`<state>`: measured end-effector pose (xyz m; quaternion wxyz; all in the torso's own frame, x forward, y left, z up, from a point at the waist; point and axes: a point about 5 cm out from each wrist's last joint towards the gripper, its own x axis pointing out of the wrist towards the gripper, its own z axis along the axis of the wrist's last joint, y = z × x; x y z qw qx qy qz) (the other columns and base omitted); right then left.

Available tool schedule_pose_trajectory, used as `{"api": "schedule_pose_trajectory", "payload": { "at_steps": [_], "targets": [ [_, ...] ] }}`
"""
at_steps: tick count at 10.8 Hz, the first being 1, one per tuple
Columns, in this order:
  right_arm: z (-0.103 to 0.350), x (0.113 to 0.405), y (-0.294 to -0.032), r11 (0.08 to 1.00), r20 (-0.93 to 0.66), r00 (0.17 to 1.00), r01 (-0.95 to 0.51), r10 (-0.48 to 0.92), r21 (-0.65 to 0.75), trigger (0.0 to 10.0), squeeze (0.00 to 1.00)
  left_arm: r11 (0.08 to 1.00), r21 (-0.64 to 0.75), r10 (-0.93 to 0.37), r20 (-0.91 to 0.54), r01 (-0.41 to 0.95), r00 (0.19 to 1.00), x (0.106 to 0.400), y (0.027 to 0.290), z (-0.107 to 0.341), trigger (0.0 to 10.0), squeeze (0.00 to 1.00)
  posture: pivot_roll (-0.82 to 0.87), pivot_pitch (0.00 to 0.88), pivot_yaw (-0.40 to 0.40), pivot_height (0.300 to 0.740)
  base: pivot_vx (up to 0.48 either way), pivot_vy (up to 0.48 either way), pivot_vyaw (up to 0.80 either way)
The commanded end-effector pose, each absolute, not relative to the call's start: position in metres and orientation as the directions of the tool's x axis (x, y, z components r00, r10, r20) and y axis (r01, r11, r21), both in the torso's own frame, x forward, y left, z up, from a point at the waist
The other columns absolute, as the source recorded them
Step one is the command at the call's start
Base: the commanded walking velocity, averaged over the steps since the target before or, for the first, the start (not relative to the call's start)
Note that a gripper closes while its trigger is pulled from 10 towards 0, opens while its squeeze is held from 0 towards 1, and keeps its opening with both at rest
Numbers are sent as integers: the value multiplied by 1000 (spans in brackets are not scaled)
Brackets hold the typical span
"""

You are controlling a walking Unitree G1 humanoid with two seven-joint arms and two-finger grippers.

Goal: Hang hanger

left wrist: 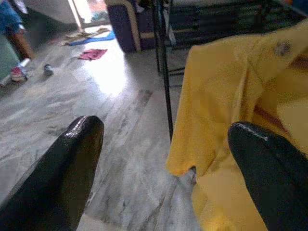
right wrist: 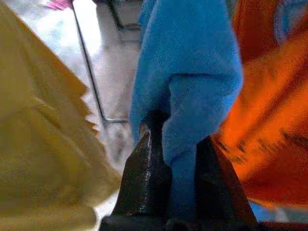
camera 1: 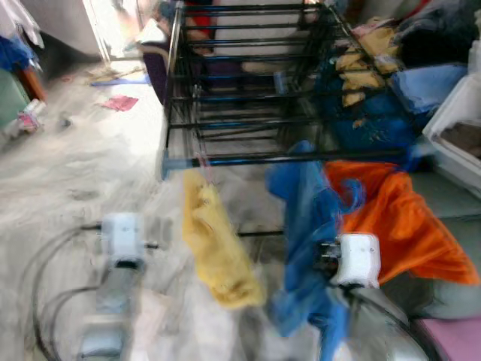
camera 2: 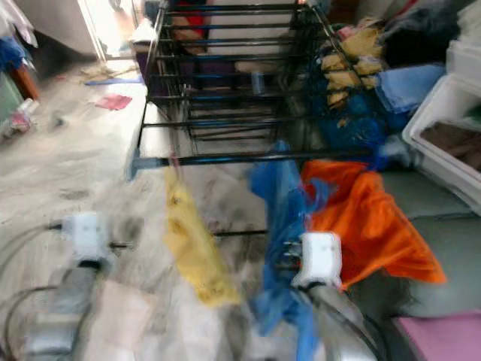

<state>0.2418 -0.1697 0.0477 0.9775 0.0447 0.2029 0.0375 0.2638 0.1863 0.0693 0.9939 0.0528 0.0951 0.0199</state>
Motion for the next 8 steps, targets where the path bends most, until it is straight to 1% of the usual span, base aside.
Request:
{"api": "schedule_pose_trajectory", "payload": {
  "at_steps": [1,4,8],
  "targets": [
    [54,246,-163,992,-368,924,-72,107,108,10000,0,990,134,72,-185,-47,980,263,195,71,10000,0,-14,42,2,740,0,0,0],
    [55,249,-164,991,-371,921,-86,119,105,10000,0,991,127,62,-178,-40,982,263,194,72,10000,0,-13,52,4,740,0,0,0],
    [69,276,-174,992,-346,932,-88,113,87,10000,0,994,104,42,-155,-26,987,263,191,77,10000,0,-2,61,1,740,0,0,0]
  ]
}}
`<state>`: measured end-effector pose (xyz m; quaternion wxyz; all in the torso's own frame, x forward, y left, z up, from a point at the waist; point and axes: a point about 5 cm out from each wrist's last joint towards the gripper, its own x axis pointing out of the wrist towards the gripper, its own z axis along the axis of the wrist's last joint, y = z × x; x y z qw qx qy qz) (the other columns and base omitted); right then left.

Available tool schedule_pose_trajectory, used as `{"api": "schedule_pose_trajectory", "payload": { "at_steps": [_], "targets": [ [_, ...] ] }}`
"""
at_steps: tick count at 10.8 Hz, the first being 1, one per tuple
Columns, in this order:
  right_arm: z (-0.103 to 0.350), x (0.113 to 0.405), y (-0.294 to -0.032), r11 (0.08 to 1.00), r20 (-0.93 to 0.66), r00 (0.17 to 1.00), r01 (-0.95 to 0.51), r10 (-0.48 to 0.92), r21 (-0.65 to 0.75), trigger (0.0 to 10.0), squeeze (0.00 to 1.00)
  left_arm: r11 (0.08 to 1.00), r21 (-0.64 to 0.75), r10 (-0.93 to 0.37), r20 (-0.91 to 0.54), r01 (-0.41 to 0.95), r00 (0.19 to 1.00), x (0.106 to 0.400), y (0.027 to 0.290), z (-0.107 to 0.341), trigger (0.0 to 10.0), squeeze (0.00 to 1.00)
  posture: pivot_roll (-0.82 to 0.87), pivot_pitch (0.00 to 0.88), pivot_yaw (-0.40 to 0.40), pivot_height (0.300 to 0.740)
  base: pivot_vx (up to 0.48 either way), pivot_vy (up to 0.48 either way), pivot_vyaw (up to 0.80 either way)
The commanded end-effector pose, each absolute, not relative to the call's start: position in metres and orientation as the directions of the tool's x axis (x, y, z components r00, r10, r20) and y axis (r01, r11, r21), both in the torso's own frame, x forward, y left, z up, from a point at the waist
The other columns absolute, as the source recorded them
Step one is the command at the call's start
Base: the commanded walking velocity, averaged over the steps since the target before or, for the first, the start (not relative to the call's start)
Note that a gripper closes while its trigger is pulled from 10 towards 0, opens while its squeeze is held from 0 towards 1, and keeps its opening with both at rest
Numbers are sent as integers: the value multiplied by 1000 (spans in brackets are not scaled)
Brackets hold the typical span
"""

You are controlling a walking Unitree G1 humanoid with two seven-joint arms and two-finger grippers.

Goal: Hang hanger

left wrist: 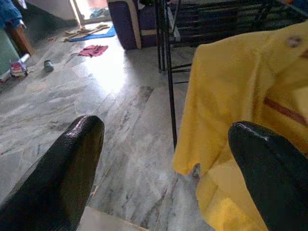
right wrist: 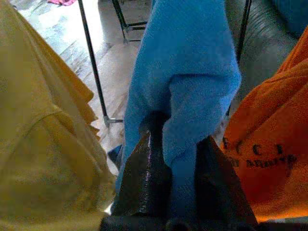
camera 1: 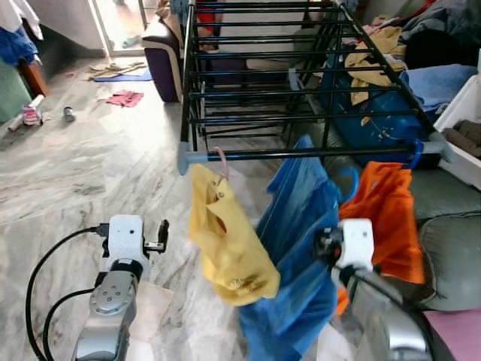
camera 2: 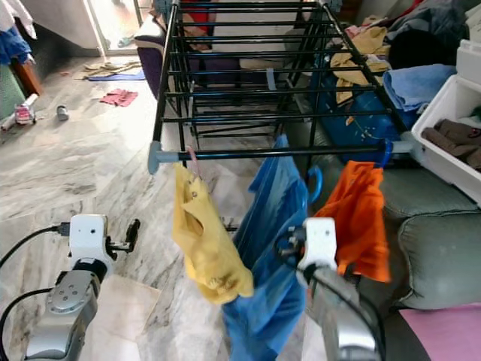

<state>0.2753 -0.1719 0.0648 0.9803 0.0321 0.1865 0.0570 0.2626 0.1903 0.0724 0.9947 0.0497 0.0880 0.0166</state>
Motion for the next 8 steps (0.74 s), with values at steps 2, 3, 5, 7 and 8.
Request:
{"api": "schedule_pose_trajectory", "payload": {
  "at_steps": [2,3,5,7,8],
  "targets": [
    [76,290,-168,978,-333,922,-165,199,127,10000,0,994,105,43,-155,-26,987,263,191,78,10000,0,0,72,8,740,0,0,0],
    [83,307,-166,978,-335,919,-194,208,75,10000,0,994,109,37,-156,-20,987,263,191,79,10000,0,2,75,8,740,0,0,0],
    [90,326,-163,970,-338,910,-237,241,52,10000,0,994,107,34,-156,-17,987,263,192,80,10000,0,18,82,11,740,0,0,0],
    [96,345,-157,961,-364,893,-274,266,31,10000,0,994,110,31,-159,-14,987,261,194,81,10000,0,31,88,16,740,0,0,0],
    [95,351,-159,968,-390,889,-249,238,22,10000,0,994,108,27,-159,-10,987,261,194,81,10000,0,37,88,19,740,0,0,0]
  ]
}}
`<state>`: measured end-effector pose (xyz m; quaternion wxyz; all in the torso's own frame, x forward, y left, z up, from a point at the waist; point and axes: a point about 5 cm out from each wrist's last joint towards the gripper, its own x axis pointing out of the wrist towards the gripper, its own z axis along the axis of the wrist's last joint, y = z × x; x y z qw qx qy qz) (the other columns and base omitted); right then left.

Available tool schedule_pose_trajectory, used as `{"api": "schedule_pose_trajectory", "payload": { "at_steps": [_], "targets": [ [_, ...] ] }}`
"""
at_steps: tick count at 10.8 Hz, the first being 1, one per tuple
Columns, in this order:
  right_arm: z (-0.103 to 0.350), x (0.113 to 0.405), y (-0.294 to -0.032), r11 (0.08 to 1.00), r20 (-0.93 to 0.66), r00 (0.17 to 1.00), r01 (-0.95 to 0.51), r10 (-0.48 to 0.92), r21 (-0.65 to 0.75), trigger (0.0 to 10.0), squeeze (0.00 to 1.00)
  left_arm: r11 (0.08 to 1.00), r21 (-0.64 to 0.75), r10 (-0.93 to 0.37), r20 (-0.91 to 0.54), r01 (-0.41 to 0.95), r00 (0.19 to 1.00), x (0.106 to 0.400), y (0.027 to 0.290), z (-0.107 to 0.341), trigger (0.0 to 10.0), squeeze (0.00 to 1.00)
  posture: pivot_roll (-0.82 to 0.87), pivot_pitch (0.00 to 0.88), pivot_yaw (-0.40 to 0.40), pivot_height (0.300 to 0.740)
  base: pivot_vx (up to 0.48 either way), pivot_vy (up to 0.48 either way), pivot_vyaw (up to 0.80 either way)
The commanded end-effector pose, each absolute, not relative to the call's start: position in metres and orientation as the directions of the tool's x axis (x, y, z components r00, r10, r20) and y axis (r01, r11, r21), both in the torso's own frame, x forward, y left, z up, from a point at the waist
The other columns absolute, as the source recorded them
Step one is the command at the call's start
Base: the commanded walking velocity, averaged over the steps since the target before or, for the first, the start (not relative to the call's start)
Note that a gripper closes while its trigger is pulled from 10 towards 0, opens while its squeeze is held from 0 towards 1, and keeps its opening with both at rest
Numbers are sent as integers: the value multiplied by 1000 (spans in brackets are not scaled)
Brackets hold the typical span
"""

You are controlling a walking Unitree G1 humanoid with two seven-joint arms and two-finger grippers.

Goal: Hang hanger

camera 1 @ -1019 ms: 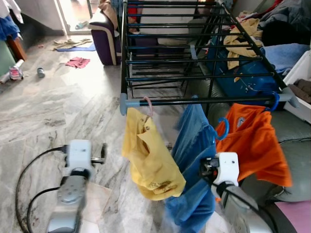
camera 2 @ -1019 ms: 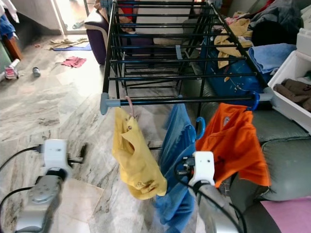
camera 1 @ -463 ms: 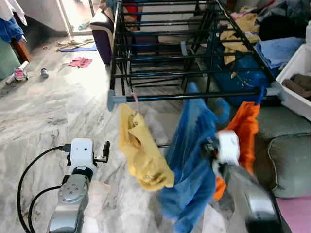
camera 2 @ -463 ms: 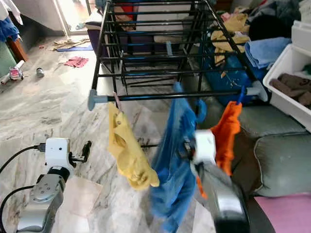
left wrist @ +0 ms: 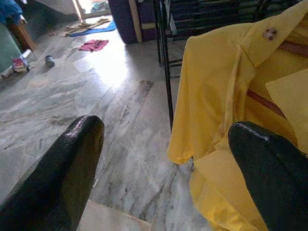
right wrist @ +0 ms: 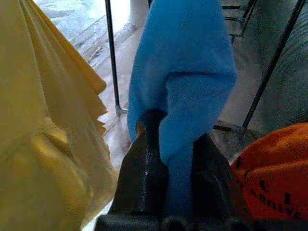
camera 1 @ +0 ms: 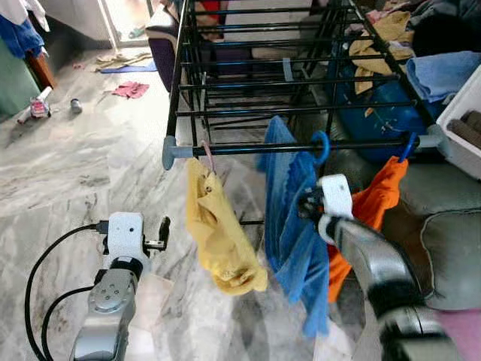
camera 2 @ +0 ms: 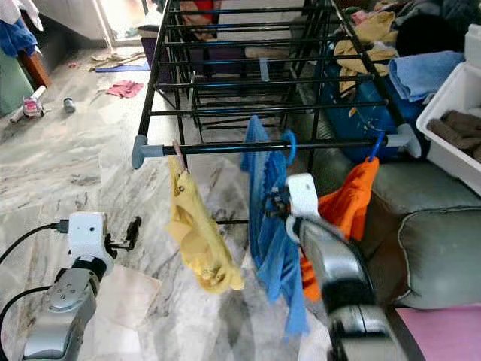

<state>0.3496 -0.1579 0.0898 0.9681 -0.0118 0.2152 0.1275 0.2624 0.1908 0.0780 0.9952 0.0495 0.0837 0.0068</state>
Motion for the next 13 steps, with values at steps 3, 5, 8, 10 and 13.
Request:
{"api": "schedule_pose_trajectory", "payload": {
  "at_steps": [3,5,8,10,13],
  "targets": [
    [82,355,-172,985,-499,849,-148,174,91,10000,0,994,108,12,-168,6,986,261,193,81,10000,0,39,89,24,740,0,0,0],
    [76,356,-178,988,-516,843,-124,153,90,10000,0,994,106,7,-175,12,985,261,193,81,10000,0,41,87,29,740,0,0,0],
    [75,357,-183,990,-523,841,-100,137,99,10000,0,994,105,-4,-179,23,984,263,192,81,10000,0,38,81,36,740,0,0,0],
    [70,355,-177,984,-513,841,-133,175,117,10000,0,994,104,-7,-176,26,984,264,191,81,10000,0,38,79,35,740,0,0,0],
    [69,355,-176,982,-505,842,-167,191,92,10000,1000,994,102,-10,-174,29,985,266,190,81,10000,0,37,74,35,740,0,0,0]
  ]
}}
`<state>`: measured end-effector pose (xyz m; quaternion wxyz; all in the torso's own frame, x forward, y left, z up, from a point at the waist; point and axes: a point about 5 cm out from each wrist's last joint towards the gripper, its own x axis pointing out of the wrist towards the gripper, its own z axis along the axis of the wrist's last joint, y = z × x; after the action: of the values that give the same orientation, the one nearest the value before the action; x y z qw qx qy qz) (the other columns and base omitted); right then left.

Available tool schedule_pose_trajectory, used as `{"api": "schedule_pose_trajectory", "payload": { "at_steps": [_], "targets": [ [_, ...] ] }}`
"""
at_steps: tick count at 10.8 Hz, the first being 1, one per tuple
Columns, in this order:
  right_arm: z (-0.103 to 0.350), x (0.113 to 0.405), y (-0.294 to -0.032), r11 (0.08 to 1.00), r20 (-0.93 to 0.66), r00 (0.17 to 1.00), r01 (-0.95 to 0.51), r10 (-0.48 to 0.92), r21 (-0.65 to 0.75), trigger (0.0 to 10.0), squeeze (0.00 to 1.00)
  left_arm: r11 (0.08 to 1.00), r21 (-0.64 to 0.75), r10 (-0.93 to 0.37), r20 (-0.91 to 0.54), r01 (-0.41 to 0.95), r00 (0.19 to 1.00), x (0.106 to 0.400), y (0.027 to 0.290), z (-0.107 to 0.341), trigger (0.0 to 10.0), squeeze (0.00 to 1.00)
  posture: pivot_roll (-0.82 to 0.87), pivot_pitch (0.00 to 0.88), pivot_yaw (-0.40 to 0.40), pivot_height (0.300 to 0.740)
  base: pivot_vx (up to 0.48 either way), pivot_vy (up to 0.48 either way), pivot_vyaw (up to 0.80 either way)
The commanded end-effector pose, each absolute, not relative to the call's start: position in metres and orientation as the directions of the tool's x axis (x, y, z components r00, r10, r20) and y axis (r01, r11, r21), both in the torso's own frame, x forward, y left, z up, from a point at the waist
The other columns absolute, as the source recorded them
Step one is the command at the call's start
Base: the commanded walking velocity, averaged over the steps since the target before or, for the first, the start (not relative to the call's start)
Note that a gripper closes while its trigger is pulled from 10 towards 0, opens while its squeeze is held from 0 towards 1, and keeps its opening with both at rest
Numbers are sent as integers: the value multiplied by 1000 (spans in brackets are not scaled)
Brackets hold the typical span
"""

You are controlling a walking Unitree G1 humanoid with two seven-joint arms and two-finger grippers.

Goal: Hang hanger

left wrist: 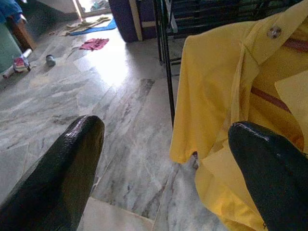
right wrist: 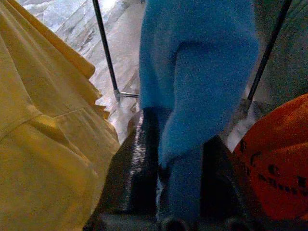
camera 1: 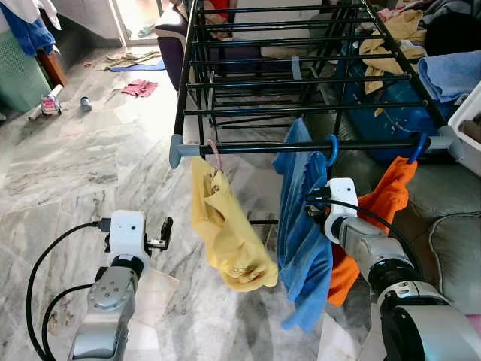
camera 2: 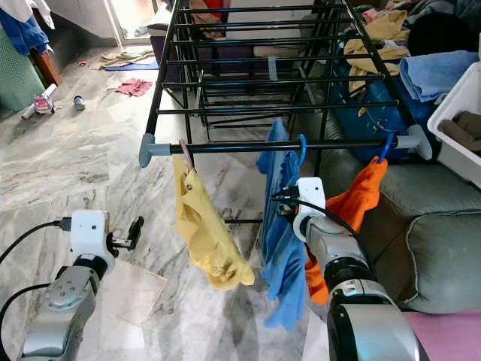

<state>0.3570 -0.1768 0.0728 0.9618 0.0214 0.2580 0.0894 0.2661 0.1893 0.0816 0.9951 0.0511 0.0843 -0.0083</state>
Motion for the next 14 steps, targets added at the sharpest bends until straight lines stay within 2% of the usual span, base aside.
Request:
{"api": "schedule_pose_trajectory", "payload": {
  "at_steps": [1,3,5,8,14],
  "targets": [
    [69,355,-176,982,-494,848,-172,189,79,10000,1000,994,102,-11,-173,29,985,267,190,82,10000,0,34,74,34,740,0,0,0],
    [72,352,-175,976,-443,874,-217,202,17,10000,1000,995,100,-12,-171,29,985,266,189,81,10000,0,34,74,34,740,0,0,0],
    [74,345,-180,979,-396,900,-202,179,-17,10000,1000,995,93,-13,-166,29,986,268,187,82,10000,0,15,76,21,740,0,0,0],
    [77,321,-181,978,-344,924,-200,169,-56,10000,1000,996,88,-11,-176,27,984,264,184,77,10000,0,0,76,12,740,0,0,0],
    [109,286,-178,992,-251,965,-97,74,-81,10000,1000,997,69,-21,-187,34,982,263,179,74,10000,0,-36,86,-6,740,0,0,0]
  ]
}}
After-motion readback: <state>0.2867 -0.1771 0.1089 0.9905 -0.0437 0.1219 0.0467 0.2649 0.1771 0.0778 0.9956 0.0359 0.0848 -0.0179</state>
